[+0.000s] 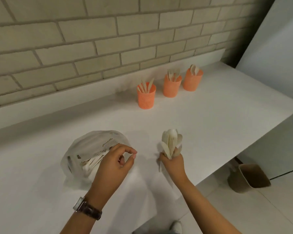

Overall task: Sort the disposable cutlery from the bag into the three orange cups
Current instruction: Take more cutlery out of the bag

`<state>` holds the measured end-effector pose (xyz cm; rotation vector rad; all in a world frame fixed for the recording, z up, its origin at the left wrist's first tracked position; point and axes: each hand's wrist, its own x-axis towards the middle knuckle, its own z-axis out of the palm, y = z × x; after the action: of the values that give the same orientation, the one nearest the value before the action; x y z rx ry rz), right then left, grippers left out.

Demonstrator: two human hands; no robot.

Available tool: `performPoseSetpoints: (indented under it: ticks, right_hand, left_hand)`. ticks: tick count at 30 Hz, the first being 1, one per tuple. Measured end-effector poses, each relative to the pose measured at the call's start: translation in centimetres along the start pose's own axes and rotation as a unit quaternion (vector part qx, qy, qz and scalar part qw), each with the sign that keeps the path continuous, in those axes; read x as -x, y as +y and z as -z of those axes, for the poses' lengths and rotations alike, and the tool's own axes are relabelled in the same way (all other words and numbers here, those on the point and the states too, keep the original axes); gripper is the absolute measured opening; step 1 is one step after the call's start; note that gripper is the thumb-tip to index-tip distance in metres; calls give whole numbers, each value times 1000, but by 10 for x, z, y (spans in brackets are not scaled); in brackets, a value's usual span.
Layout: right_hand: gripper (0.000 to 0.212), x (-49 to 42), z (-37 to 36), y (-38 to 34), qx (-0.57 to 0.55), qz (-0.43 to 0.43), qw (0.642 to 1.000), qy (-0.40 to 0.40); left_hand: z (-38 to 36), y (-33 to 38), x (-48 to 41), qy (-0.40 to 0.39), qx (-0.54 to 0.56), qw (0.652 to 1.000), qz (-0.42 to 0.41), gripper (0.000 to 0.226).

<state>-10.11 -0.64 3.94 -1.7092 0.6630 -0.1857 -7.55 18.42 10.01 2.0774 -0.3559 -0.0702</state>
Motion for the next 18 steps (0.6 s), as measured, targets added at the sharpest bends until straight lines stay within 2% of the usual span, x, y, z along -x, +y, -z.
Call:
performPoseSetpoints:
  ticks: [3,7,12,15,18]
  right_hand:
    - [5,0,29,-18,-94,-62,993,-32]
    - [3,10,77,-40,-171,-83,980,-53]
    - [13,5,141,-44,-114,-35,992,-37]
    - [31,-12,178,-37,-71,9,997,-25]
    - [35,-28,212,-34,-65,34,997,-21]
  left_hand:
    - [-24,18,-1,-28,18,999,22,16]
    - [-70,57,-3,-44,78,996,31,16]
    - [-146,127,-6,-50,151,987,14,4]
    - [-196,157,-6,-29,113,993,0,10]
    - [-234,180,-7,1,83,996,-10,8]
